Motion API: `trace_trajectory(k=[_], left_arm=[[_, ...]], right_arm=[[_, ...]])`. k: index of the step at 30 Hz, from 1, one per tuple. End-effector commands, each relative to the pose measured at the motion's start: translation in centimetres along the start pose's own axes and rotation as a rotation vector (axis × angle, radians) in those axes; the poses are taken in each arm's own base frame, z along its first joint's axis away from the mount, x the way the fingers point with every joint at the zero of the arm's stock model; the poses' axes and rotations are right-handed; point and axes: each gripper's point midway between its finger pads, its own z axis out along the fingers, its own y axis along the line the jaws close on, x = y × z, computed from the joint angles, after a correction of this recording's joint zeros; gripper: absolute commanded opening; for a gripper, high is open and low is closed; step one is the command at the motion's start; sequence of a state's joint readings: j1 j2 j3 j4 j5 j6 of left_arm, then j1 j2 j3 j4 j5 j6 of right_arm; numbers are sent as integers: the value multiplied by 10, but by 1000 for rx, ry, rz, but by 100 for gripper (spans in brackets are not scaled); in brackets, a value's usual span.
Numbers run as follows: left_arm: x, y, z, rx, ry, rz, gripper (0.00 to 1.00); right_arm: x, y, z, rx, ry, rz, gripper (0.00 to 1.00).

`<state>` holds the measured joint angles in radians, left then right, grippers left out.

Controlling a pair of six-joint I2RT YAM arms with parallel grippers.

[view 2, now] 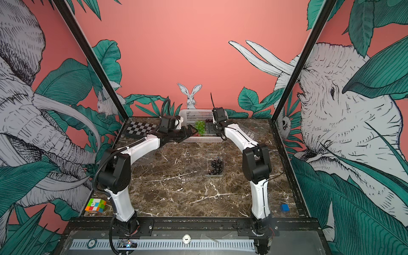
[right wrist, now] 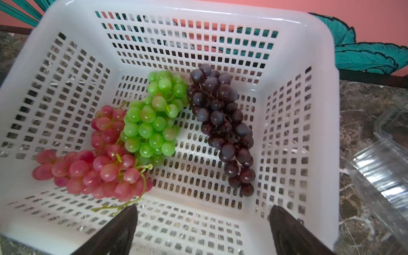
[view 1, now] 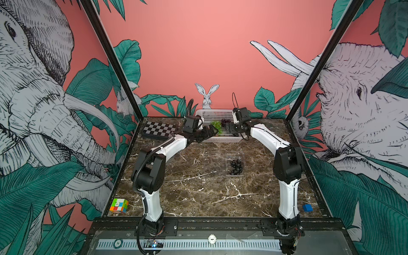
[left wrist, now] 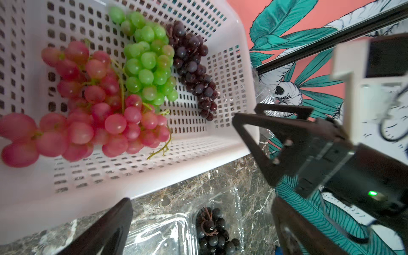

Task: Pack grapes into containers
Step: Pick up the grape from the basket.

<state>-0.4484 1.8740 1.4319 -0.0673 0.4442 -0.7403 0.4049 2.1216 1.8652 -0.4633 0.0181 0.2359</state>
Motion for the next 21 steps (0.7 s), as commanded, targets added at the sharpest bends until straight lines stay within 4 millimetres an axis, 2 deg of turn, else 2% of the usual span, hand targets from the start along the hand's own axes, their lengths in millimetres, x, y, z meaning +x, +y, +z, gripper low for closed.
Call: trace_trajectory(k=[1, 5, 14, 21], left_arm=[[-21, -18, -2, 21, -47, 28, 99], [-32, -27, -2, 46, -75, 30, 100], [-37, -26, 14, 57, -58, 33, 99], [-39, -21, 20, 42, -51, 50, 100]], right_arm=[[-11, -1, 9, 17, 5, -39, 91], [-15, -3, 30, 41, 17, -34, 89], [-26, -4, 74, 66, 28, -60, 88], [-19, -20, 101, 130, 36, -49, 82]])
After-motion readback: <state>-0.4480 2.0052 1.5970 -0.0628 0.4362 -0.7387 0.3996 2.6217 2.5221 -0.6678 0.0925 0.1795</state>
